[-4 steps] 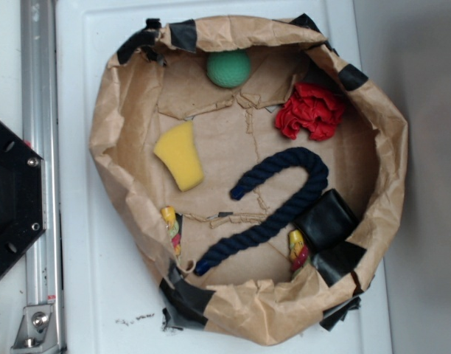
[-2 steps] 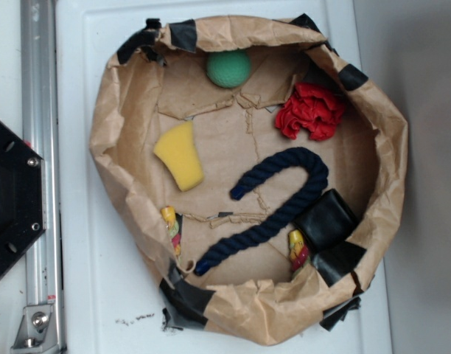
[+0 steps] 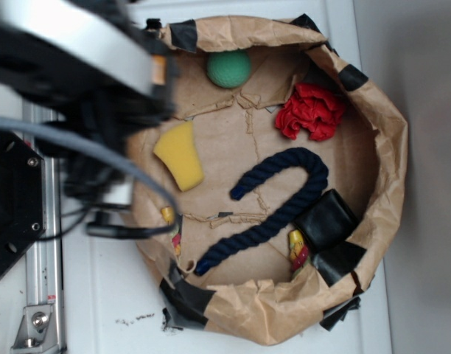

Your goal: Grab the green sponge.

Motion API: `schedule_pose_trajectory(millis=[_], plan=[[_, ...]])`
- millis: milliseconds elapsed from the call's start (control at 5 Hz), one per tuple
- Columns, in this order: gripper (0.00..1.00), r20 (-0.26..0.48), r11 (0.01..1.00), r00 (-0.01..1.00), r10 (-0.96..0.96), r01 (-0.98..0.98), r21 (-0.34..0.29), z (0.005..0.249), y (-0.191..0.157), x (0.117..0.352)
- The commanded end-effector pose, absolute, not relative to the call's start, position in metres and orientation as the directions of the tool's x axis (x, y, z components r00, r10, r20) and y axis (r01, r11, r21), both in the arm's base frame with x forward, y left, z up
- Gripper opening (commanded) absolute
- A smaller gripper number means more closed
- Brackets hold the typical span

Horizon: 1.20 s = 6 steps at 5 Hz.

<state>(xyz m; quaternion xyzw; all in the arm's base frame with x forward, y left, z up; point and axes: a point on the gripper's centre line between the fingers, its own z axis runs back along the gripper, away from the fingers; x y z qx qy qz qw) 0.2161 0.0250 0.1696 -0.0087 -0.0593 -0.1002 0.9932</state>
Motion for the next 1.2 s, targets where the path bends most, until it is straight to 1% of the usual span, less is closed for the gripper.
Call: schedule_pose_trajectory(millis=[0, 200, 400, 600, 800, 1000], plan=[[1.0, 0.131, 0.942, 0.934, -0.333, 0.327, 0.07, 0.13, 0.019, 0.261], [1.0, 0.105, 0.895, 0.89, -0.445, 0.438, 0.081, 0.111, 0.007, 0.24], [1.0, 0.048, 0.879, 0.88, -0.473, 0.468, 0.09, 0.086, 0.004, 0.227], [1.0, -0.009, 0.887, 0.891, -0.455, 0.454, 0.085, 0.063, 0.024, 0.221], [1.0, -0.011, 0.884, 0.888, -0.461, 0.46, 0.08, 0.048, 0.033, 0.229], [1.0, -0.01, 0.84, 0.843, -0.539, 0.538, 0.074, 0.031, 0.031, 0.232]])
